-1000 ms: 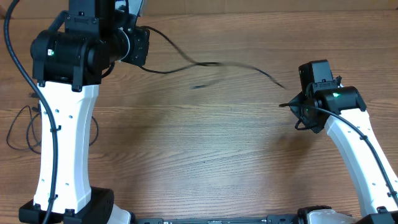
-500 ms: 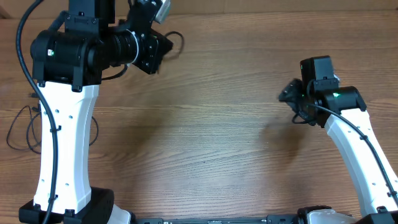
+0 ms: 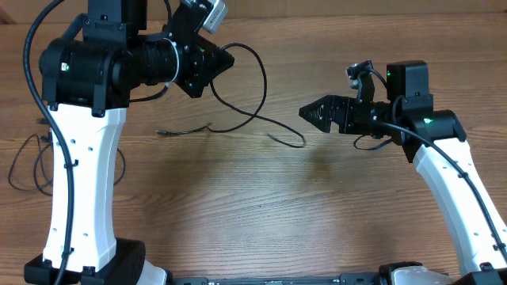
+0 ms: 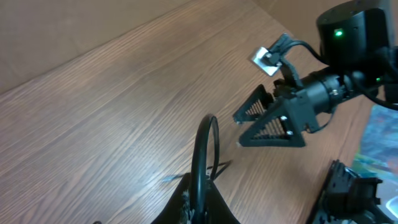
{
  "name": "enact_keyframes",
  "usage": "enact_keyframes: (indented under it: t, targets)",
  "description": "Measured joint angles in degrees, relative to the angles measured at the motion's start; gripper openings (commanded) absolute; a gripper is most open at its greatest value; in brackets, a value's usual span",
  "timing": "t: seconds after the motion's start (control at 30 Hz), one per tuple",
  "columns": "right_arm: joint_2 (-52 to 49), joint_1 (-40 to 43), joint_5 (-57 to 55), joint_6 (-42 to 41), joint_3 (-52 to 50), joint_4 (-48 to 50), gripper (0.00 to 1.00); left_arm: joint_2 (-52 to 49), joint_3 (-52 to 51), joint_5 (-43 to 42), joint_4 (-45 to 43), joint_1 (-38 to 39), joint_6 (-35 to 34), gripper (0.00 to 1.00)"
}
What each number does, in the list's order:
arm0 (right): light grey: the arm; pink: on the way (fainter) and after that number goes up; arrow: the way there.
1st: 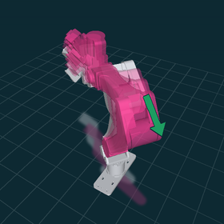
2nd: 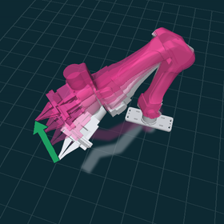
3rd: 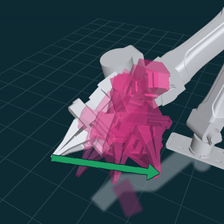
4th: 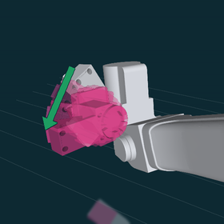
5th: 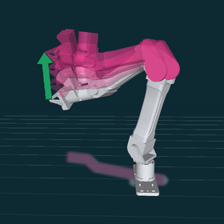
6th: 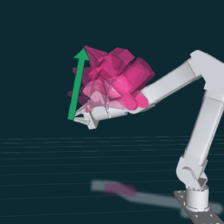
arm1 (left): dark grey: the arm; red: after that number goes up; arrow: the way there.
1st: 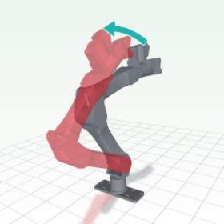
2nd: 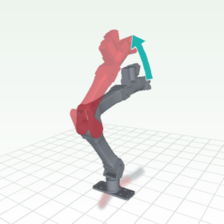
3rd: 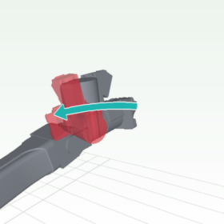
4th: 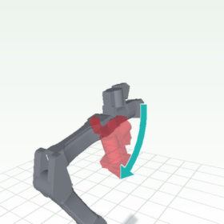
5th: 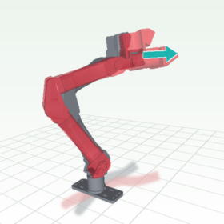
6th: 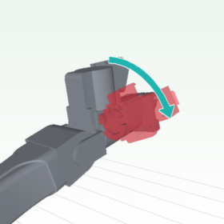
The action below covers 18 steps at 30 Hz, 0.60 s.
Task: Untangle cables
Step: 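Carry the black cable with the left gripper to the far left pile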
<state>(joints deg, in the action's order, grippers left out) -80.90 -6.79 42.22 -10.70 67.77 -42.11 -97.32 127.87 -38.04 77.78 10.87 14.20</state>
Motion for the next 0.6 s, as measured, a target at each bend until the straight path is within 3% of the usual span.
enact_keyframes:
  t: [0.17,0.43,0.6]
  targets:
    - [0.0,0.0,-1.64,0.92,0.0,-2.86,0.95,0.0,0.0,12.85,-0.15,0.04,-2.49,0.04]
    - [0.0,0.0,-12.37,1.29,0.0,-10.43,0.94,0.0,0.0,51.95,0.42,-1.66,-19.8,0.04]
    - [0.0,0.0,-15.58,1.33,0.0,-11.67,0.94,0.0,0.0,62.29,0.13,-7.65,-24.81,0.04]
